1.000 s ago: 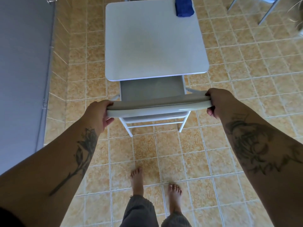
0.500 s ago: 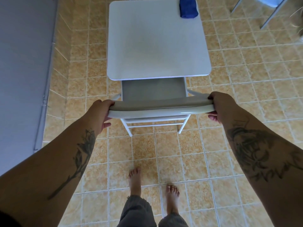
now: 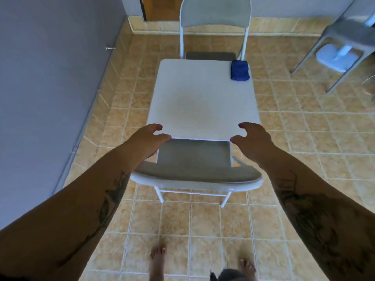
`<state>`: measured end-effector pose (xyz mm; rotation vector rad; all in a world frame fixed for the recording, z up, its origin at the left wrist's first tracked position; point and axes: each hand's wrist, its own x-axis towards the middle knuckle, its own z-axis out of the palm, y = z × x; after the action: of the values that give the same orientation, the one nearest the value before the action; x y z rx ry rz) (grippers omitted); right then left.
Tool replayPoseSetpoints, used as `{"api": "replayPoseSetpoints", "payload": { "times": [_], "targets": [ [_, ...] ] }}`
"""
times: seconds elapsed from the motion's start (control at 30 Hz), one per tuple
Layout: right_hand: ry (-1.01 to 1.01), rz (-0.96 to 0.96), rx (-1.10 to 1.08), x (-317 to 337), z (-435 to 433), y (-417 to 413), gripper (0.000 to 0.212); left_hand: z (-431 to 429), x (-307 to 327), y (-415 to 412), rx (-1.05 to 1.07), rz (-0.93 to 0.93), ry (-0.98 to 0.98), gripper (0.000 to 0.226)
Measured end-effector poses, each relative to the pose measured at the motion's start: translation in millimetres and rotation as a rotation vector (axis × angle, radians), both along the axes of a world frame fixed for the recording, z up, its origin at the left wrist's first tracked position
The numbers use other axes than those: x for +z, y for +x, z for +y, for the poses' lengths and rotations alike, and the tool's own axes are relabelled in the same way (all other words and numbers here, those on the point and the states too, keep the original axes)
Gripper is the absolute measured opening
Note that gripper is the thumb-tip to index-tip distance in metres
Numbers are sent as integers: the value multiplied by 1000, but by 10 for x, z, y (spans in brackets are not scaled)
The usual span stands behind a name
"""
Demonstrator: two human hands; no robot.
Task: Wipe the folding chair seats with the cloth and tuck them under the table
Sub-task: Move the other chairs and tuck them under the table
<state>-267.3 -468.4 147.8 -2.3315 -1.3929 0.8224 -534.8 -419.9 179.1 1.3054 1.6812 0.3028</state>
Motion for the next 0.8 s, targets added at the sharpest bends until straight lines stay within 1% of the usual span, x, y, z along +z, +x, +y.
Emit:
{"api": "replayPoseSetpoints", "payload": {
  "times": [0.13, 0.27, 0.43, 0.6, 0.67, 0.8],
  "targets": [
    [55, -92, 304, 336, 368, 157, 57, -40, 299, 150, 136, -9, 122, 54],
    [100, -133, 504, 767, 602, 299, 61, -306, 553, 305, 321, -28, 223, 54],
    [183, -134, 632, 1275, 881, 463, 64, -405, 941, 532, 349, 47, 273, 56],
    [327, -53, 693, 1628, 1260, 646, 64, -175, 1441, 753, 386, 161, 401, 56],
    [352, -43, 756, 1741, 1436, 746, 61, -70, 1588, 914, 418, 219, 443, 56],
    [382, -61, 887, 1939, 1898, 1056, 60, 78, 1698, 1410, 519, 265, 502, 55]
  ]
}}
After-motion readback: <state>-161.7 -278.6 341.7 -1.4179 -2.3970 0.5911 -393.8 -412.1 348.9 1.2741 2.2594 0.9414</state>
